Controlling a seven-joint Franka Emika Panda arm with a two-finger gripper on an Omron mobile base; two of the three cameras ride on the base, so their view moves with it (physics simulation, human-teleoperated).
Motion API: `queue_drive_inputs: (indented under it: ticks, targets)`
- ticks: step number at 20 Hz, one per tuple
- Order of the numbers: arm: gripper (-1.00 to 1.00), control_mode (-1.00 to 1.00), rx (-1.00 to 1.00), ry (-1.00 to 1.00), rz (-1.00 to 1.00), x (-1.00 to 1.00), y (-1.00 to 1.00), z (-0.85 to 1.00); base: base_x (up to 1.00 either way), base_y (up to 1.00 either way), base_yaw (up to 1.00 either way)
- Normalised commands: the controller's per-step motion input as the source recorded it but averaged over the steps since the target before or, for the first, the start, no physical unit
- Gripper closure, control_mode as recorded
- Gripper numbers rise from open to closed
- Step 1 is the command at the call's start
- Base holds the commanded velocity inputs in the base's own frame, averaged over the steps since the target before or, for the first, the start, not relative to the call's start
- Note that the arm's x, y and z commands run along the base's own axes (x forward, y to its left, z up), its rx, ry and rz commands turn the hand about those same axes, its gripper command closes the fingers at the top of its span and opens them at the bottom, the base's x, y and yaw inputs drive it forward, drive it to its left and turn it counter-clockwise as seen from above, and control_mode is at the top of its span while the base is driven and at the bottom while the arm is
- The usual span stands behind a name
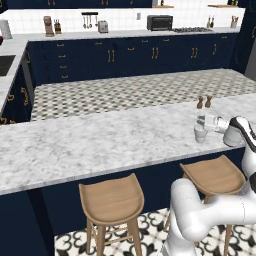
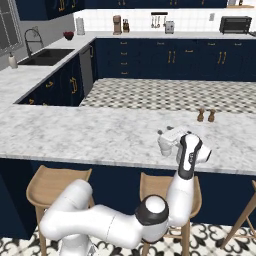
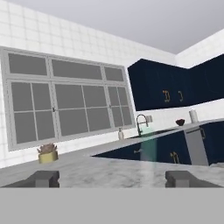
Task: Take a straw from the drawer in front and place it inside the glass cup on the dining counter.
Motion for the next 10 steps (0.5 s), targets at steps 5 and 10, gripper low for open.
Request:
queue_drive_inputs:
  ticks: [5, 10]
  targets:
    - [-1.00, -1.00, 0.00, -0.01, 0.00, 0.01, -0.02, 0.29, 0.00, 0.00, 0.00]
    - [-1.00, -1.00, -0.02, -0.07, -0.04, 0.02, -0.02, 0.37, 0.00, 0.00, 0.00]
